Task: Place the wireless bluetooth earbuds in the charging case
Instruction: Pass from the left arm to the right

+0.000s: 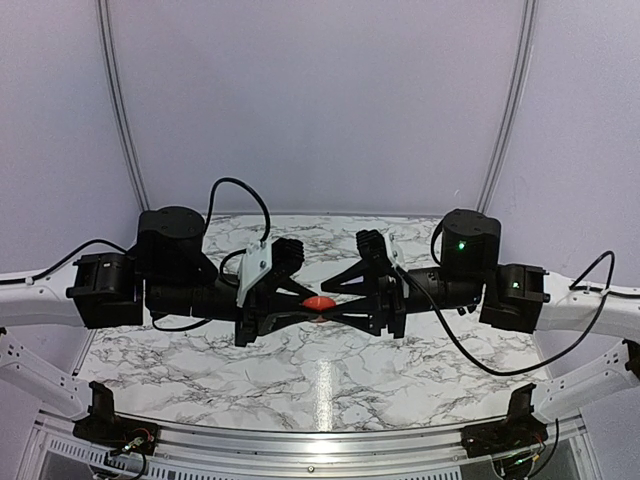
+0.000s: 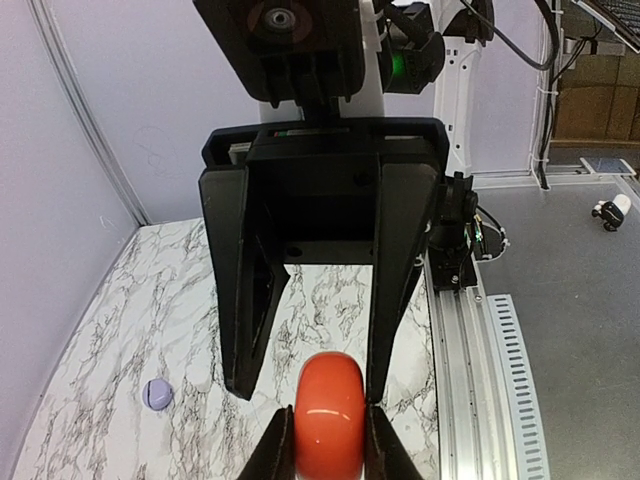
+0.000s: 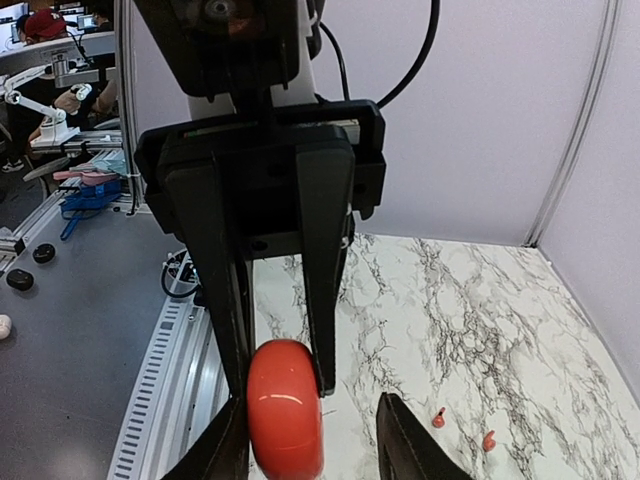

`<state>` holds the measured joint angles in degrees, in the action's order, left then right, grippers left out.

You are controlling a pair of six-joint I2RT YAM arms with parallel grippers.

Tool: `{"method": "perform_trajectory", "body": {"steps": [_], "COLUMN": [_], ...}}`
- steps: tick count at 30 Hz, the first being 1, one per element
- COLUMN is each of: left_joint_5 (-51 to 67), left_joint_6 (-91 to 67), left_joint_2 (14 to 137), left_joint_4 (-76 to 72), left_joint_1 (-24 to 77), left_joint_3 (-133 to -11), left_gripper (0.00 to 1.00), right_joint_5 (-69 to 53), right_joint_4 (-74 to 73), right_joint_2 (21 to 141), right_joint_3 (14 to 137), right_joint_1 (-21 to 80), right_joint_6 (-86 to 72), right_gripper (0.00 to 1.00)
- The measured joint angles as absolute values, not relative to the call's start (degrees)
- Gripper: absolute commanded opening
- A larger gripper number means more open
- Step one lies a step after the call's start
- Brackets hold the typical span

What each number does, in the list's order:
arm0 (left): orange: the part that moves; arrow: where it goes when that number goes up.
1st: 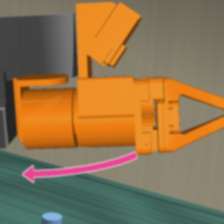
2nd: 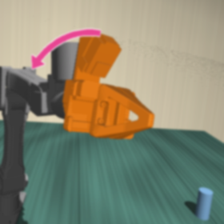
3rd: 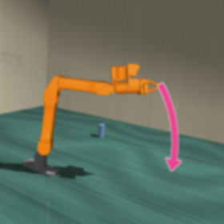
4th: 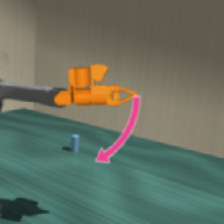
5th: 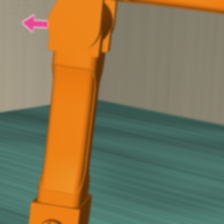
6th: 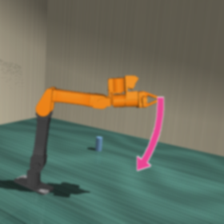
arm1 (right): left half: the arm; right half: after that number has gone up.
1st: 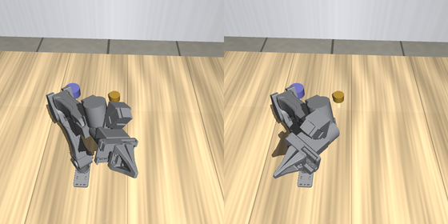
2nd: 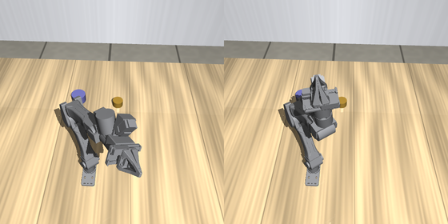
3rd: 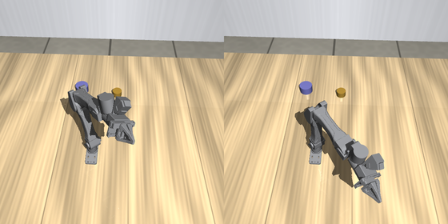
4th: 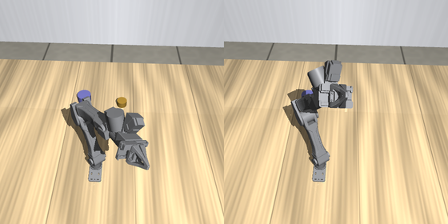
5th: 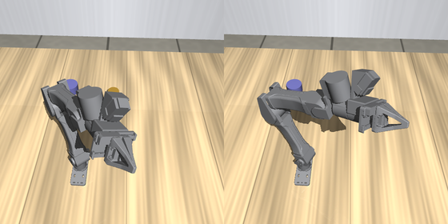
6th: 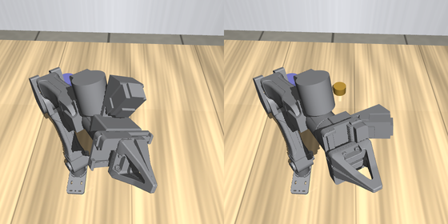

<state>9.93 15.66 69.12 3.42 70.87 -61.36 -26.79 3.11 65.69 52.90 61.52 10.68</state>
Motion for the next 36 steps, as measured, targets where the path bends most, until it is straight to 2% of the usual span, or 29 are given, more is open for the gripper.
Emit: {"method": "perform_trajectory", "body": {"steps": [7, 17, 36], "left_joint_5": [9.8, 9.0, 9.4], "left_joint_6": [15.5, 14.2, 12.8], "left_joint_2": [68.9, 68.3, 67.4], "left_joint_4": [3.3, 2.6, 0.0], "left_joint_1": [70.9, 70.9, 70.9], "left_joint_3": [-62.1, -62.1, -62.1], "left_gripper": [0.09, 0.09, 0.08], "right_joint_5": [-26.9, -26.9, -27.0], "right_joint_4": [2.8, 2.5, 2.5], "right_joint_2": [65.7, 65.8, 65.8], "right_joint_3": [52.8, 52.6, 52.6], "right_joint_1": [61.5, 61.6, 62.5], "right_joint_6": [10.7, 10.9, 12.0], "right_gripper": [0.43, 0.32, 0.33]}}
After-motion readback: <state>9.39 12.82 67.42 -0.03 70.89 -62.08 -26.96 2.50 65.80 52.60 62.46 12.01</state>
